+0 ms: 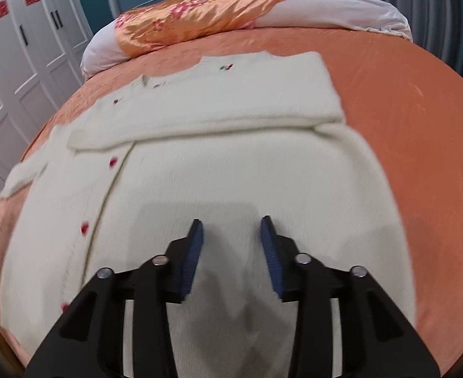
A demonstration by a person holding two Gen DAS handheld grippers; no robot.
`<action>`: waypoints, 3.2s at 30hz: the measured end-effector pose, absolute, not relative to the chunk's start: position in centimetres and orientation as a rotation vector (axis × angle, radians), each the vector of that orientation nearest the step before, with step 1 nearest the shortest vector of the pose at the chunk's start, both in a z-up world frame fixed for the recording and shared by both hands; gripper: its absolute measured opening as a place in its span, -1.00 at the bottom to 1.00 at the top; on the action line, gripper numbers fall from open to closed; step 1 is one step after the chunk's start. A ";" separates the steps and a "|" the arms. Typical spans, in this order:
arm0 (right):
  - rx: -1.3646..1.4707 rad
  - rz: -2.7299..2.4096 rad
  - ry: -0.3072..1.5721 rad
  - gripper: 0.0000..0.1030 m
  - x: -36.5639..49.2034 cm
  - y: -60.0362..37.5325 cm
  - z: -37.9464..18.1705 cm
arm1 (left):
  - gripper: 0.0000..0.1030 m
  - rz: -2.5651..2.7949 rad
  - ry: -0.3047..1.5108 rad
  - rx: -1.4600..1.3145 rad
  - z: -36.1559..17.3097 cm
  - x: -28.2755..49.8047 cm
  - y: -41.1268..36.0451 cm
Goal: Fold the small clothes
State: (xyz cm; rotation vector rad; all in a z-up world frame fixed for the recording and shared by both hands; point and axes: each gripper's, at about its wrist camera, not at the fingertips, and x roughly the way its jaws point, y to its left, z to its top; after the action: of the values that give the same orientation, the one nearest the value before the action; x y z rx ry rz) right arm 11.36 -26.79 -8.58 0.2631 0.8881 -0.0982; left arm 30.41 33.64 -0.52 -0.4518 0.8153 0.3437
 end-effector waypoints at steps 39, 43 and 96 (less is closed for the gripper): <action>0.343 -0.006 0.830 0.15 11.4 -27.3 -9.3 | -0.58 -0.427 0.980 -0.140 -2.8 31.1 -10.1; 0.351 0.004 0.837 0.20 11.5 -27.3 -9.0 | -0.31 -0.404 0.951 -0.291 -3.9 29.4 -6.4; 0.191 0.388 0.962 -0.91 35.5 -8.7 -5.0 | 0.18 0.075 0.801 -0.209 -6.9 31.7 6.6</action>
State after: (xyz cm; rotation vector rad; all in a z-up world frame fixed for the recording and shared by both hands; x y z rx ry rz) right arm 35.53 -8.69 -4.99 0.1906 0.9616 0.3878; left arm 31.71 6.61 -6.88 -0.2093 0.8007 0.0753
